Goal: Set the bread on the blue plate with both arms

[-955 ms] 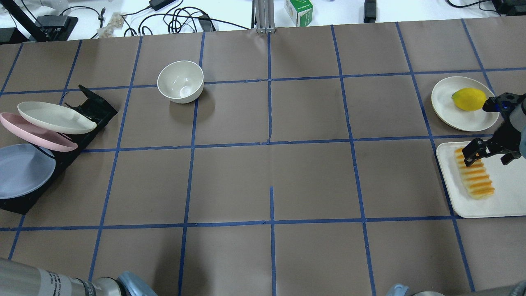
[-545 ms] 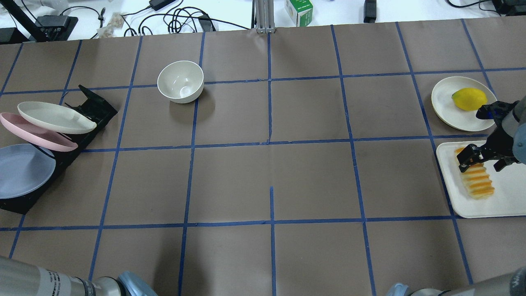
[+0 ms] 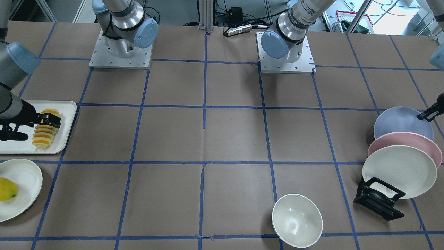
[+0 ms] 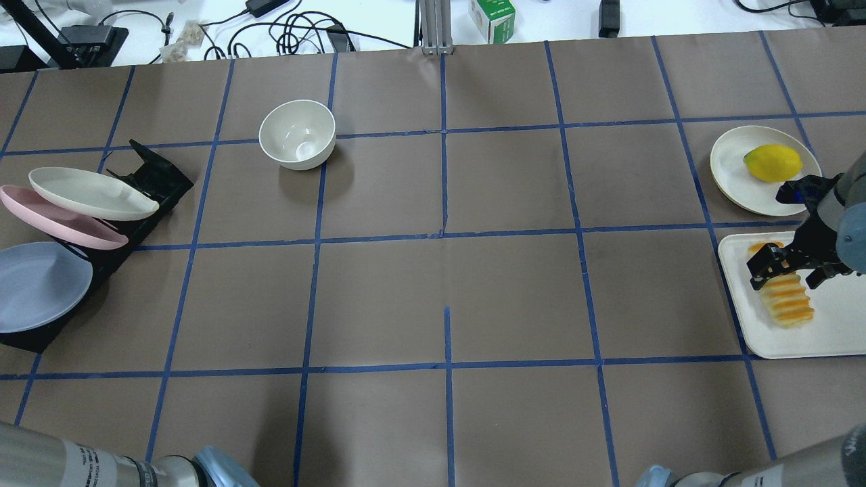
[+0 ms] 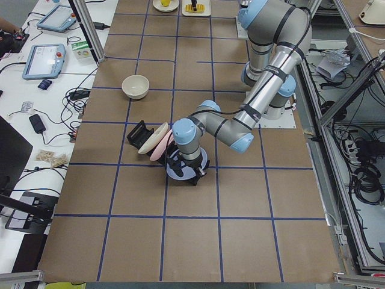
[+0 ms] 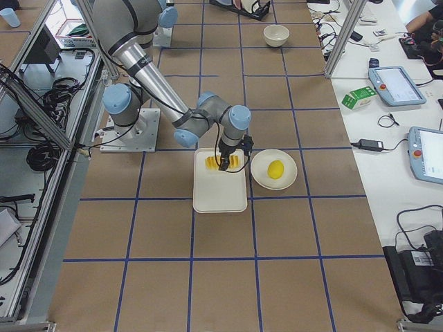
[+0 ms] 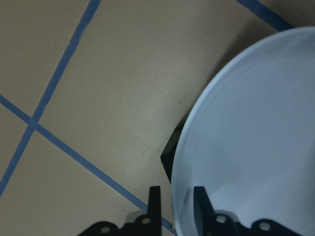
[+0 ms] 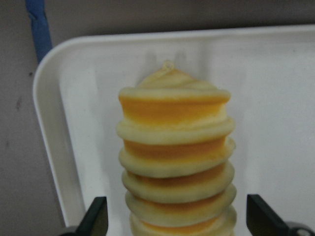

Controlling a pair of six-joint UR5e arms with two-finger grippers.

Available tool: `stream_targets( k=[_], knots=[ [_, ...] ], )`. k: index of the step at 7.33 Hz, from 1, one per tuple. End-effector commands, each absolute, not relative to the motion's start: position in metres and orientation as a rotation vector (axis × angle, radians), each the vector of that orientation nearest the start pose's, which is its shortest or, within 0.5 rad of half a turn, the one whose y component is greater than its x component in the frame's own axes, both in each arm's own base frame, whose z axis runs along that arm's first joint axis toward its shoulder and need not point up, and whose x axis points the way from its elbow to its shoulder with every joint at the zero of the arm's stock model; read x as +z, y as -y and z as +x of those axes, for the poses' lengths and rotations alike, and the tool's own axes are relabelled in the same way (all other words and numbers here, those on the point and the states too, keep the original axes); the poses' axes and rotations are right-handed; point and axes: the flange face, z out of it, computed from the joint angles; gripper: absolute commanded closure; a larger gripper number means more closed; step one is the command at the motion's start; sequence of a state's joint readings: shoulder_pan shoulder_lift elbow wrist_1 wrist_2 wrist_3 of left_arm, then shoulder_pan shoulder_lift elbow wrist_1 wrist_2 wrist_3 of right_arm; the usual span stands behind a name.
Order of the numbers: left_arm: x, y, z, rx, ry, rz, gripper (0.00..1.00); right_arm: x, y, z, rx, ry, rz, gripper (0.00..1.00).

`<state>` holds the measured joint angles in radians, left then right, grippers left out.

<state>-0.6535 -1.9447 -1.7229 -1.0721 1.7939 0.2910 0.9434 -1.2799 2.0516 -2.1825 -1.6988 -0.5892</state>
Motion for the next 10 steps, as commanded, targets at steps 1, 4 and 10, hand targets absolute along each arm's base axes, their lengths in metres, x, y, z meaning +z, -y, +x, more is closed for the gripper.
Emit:
stream_targets(
  k=[1, 4, 10],
  knots=[
    [0.265, 0.45, 0.404, 0.207, -2.823, -0.91, 1.0, 0.176, 0.469, -0.191, 0.285, -3.158, 0.038, 0.11],
    [0.299, 0.448, 0.399, 0.181, -2.797, -0.868, 1.0, 0.182, 0.47, -0.191, 0.281, -3.159, 0.072, 1.0],
    [0.42, 0.386, 0.299, 0.472, -2.866, -0.825, 1.0, 0.368, 0.54, -0.12, 0.261, -3.172, 0.139, 1.0]
  ],
)
